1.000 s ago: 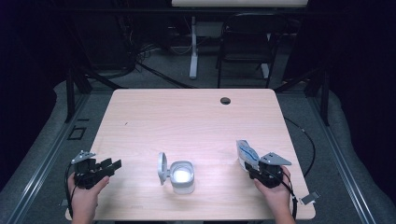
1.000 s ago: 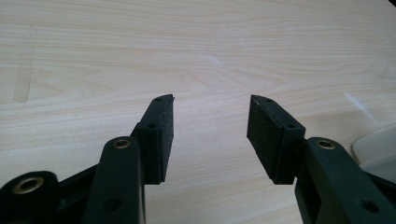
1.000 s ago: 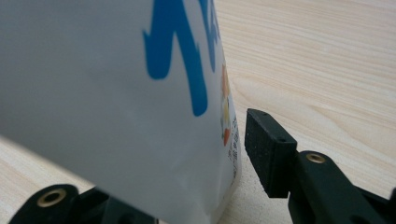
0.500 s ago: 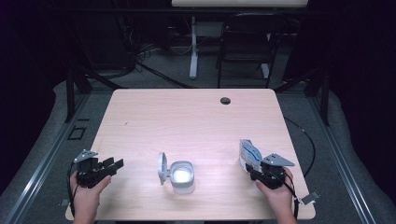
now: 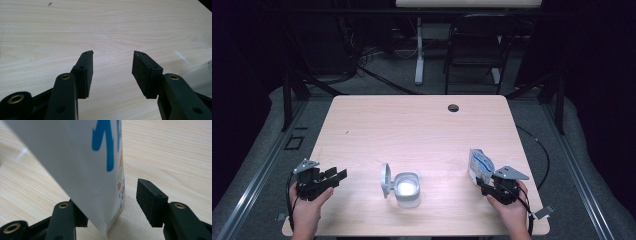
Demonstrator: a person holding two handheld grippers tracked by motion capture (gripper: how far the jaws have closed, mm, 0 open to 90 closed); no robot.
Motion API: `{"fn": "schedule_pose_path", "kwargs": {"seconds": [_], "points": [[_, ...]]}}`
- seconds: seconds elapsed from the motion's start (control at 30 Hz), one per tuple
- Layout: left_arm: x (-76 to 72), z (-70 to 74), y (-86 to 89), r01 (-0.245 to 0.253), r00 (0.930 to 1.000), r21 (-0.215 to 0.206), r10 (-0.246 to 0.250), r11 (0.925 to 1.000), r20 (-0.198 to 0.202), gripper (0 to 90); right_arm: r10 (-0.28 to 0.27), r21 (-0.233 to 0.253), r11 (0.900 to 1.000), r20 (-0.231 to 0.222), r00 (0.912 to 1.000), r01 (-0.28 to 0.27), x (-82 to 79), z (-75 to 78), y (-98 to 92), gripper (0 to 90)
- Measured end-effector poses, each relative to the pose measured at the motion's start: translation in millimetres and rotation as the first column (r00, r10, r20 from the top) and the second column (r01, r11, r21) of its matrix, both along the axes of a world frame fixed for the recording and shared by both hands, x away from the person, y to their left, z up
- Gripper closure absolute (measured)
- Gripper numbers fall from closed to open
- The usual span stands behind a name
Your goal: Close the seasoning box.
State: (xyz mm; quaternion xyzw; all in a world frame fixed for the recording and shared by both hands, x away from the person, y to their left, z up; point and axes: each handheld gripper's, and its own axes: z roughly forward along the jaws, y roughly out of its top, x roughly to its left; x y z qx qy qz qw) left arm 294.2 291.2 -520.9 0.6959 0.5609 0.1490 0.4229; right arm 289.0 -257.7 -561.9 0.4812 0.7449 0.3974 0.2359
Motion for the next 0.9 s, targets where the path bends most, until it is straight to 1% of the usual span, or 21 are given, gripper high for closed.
{"fn": "schedule_pose_path", "kwargs": {"seconds": [0.03, 0.07, 0.13, 0.17, 0.2, 0.23, 0.27, 0.3, 0.4, 0.47, 0.6, 0.67, 0.7, 0.77, 0.83, 0.87, 0.9], "points": [[-0.3, 1.2, -0.8, 0.007, 1.0000, 0.002, -0.007, 1.0000, -0.006, 52.9, -0.001, -0.001, 1.000, -0.001, 1.0000, 0.001, -0.3, 0.3, -0.1, 47.0], [-0.4, 1.1, -2.5, 0.006, 1.0000, 0.001, -0.006, 1.0000, 0.005, 53.7, -0.002, -0.004, 1.000, -0.001, 1.0000, 0.002, -0.5, 0.6, -0.2, 47.0], [-1.0, 2.7, -4.9, 0.023, 0.9997, 0.008, -0.023, 0.9997, 0.010, 55.9, -0.007, -0.002, 1.000, 0.003, 1.0000, 0.007, -1.0, 1.3, -0.4, 46.8], [-1.7, 4.6, -6.5, 0.035, 0.9994, 0.011, -0.035, 0.9993, 0.005, 57.5, -0.005, -0.001, 1.000, 0.003, 1.0000, 0.005, -1.1, 1.4, -0.5, 46.8], [-2.0, 4.9, -8.4, 0.035, 0.9993, 0.011, -0.035, 0.9993, 0.015, 59.7, -0.003, -0.001, 1.000, 0.003, 1.0000, 0.003, -1.2, 1.7, -0.6, 46.7], [-2.8, 6.7, -10.1, 0.046, 0.9987, 0.023, -0.046, 0.9987, 0.022, 62.1, -0.003, -0.001, 1.000, 0.003, 1.0000, 0.003, -1.4, 1.7, -0.6, 46.6], [-3.9, 9.5, -12.1, 0.065, 0.9975, 0.032, -0.065, 0.9974, 0.026, 65.0, -0.003, -0.002, 1.000, 0.002, 1.0000, 0.003, -1.5, 1.8, -0.5, 46.5], [-4.5, 10.5, -14.4, 0.067, 0.9969, 0.031, -0.068, 0.9973, 0.039, 68.2, -0.006, -0.002, 1.000, 0.005, 1.0000, 0.006, -1.7, 1.8, -0.2, 46.5], [-8.5, 18.2, -22.8, 0.117, 0.9920, 0.037, -0.119, 0.9924, 0.044, 75.4, -0.004, -0.006, 1.000, 0.007, 1.0000, 0.004, -2.0, 2.2, 0.0, 46.3], [-10.6, 20.8, -29.5, 0.138, 0.9888, 0.039, -0.140, 0.9897, 0.052, 79.7, -0.002, -0.011, 1.000, 0.006, 1.0000, 0.002, -2.4, 2.7, 0.3, 46.1], [-14.0, 24.5, -46.0, 0.202, 0.9774, 0.065, -0.206, 0.9772, 0.048, 87.7, -0.005, -0.010, 1.000, 0.003, 1.0000, 0.005, -2.5, 2.3, 1.0, 46.1], [-15.2, 25.6, -52.5, 0.229, 0.9715, 0.075, -0.233, 0.9704, 0.044, 89.4, -0.001, -0.019, 1.000, -0.004, 1.0000, 0.001, -2.6, 2.2, 0.7, 46.1], [-15.9, 25.6, -56.0, 0.240, 0.9686, 0.076, -0.244, 0.9678, 0.048, 90.0, -0.001, -0.019, 1.000, -0.005, 1.0000, 0.000, -2.5, 2.0, 0.8, 46.1], [-17.2, 26.5, -60.1, 0.258, 0.9644, 0.081, -0.261, 0.9629, 0.041, 90.0, 0.000, -0.019, 1.000, -0.004, 1.0000, 0.000, -2.4, 1.9, 0.7, 46.1], [-18.4, 27.9, -64.6, 0.279, 0.9582, 0.085, -0.283, 0.9565, 0.042, 90.0, 0.002, -0.016, 1.000, -0.004, 1.0000, -0.002, -2.4, 1.9, 0.7, 46.0], [-19.2, 28.6, -67.1, 0.284, 0.9565, 0.088, -0.289, 0.9548, 0.043, 90.0, 0.003, -0.017, 1.000, -0.005, 1.0000, -0.003, -2.4, 1.9, 0.7, 46.0], [-20.1, 29.6, -69.4, 0.296, 0.9529, 0.083, -0.301, 0.9514, 0.042, 90.0, 0.002, -0.019, 1.000, -0.005, 1.0000, -0.002, -2.6, 1.9, 0.9, 45.8]]}}
